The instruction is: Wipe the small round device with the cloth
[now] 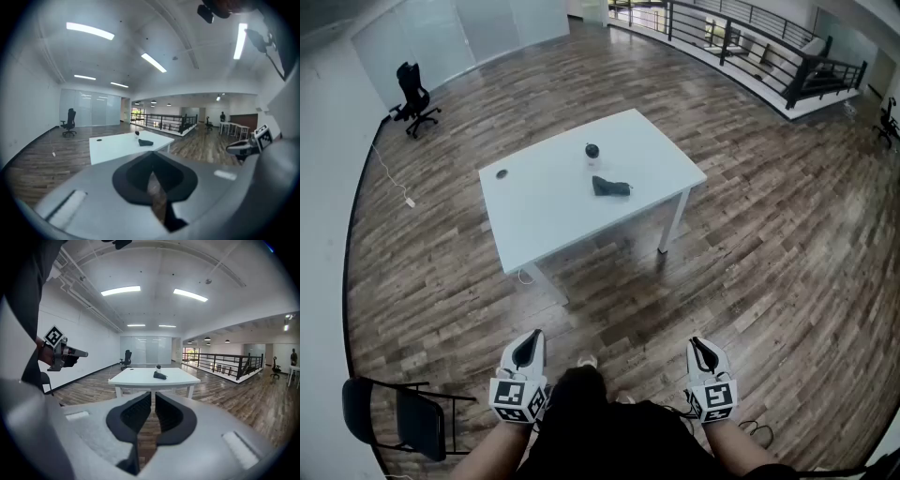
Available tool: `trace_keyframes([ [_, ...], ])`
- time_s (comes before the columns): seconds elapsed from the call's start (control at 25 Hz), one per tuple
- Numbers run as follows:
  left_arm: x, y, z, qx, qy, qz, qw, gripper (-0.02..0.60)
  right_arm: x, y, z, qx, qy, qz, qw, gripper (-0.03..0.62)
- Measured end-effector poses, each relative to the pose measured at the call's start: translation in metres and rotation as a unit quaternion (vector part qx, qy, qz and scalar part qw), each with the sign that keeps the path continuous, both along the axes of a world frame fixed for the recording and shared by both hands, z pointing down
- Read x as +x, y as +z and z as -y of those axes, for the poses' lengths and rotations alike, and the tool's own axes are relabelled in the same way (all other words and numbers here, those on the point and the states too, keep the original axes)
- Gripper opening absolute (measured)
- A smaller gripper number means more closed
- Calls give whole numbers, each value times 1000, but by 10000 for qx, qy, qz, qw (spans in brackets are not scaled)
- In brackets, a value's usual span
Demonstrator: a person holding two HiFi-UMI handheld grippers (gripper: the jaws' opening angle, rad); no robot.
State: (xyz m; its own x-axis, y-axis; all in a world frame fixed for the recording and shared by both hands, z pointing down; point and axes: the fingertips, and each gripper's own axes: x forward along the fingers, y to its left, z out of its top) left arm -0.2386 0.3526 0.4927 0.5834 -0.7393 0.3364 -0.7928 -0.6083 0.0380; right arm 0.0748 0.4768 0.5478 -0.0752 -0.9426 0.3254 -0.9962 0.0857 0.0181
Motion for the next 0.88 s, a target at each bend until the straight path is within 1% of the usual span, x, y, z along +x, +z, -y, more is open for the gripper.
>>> trace_keyframes([
  [0.12,6,7,18,-2,10,65,10000,8,0,1,19,75,-234,-425,9988,18],
  [0.2,18,15,38,-46,41,22,10000,8,1,4,37,86,-336,-619,9975,18],
  [0.36,52,21,92,-17,295,-56,9995,8,5,11,77,-42,-346,-635,9974,18],
  [0.48,68,17,139,84,525,-69,9986,8,15,6,109,-81,-214,-743,9970,18],
  [0.6,89,9,184,254,905,14,9956,8,23,-1,151,-112,-77,-778,9969,18],
  [0.68,107,2,207,329,1152,-25,9928,8,24,-2,179,-153,-91,-772,9969,18],
  [0.76,120,-1,229,302,1257,-134,9915,8,26,-3,208,-186,-95,-755,9969,18],
  [0.88,125,-1,262,228,1304,-223,9910,8,25,-14,250,-113,-69,-722,9973,18],
])
